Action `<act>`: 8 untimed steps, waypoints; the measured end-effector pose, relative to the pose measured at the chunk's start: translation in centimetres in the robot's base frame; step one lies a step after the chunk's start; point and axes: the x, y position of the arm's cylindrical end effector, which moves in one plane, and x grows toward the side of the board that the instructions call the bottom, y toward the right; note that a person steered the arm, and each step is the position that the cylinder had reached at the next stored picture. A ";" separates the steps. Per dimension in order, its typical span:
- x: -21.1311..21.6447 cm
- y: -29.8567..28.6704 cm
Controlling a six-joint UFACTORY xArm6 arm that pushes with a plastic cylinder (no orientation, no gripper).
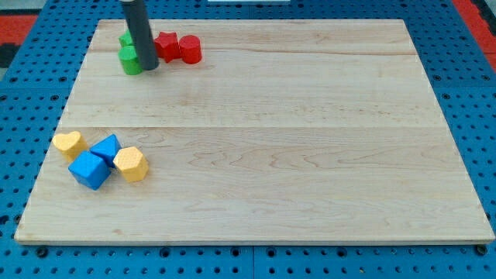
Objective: Drag the green circle into the stars
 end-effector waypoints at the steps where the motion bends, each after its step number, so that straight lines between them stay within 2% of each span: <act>1: 3.2 -1.4; 2: 4.8 -7.1; 3: 1.9 -8.0; 5: 0.9 -1.5; 8: 1.4 -2.4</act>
